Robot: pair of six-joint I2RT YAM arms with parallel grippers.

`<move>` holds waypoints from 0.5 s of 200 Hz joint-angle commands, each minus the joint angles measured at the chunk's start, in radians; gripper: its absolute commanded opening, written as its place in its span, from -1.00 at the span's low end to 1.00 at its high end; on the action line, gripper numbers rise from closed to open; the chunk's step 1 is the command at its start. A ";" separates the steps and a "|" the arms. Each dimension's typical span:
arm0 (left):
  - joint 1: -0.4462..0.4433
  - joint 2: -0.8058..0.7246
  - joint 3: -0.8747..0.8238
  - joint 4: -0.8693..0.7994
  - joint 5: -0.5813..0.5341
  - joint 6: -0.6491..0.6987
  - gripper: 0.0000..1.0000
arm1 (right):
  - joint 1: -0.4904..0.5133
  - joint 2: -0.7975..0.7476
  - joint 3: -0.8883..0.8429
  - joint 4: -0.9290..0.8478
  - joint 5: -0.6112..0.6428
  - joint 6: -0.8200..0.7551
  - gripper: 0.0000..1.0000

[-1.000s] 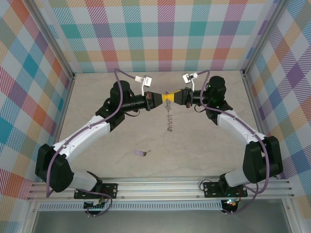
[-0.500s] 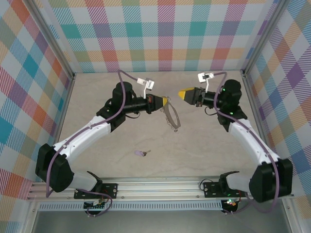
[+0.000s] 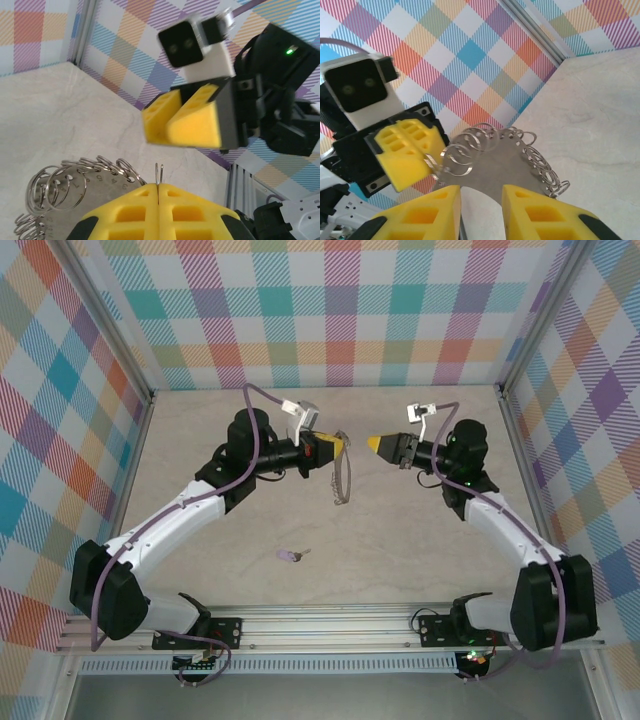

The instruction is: Put the keys on the keyring

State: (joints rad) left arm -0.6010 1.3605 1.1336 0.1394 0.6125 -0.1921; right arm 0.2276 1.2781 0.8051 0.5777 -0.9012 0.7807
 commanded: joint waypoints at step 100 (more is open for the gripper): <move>-0.011 -0.022 -0.022 0.161 -0.014 0.016 -1.00 | 0.043 0.150 -0.061 0.670 -0.023 0.332 -0.27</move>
State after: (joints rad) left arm -0.6010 1.3552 1.1156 0.2100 0.6010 -0.1646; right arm 0.2501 1.4429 0.7380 1.1534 -0.9161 1.0794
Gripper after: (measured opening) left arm 0.049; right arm 0.359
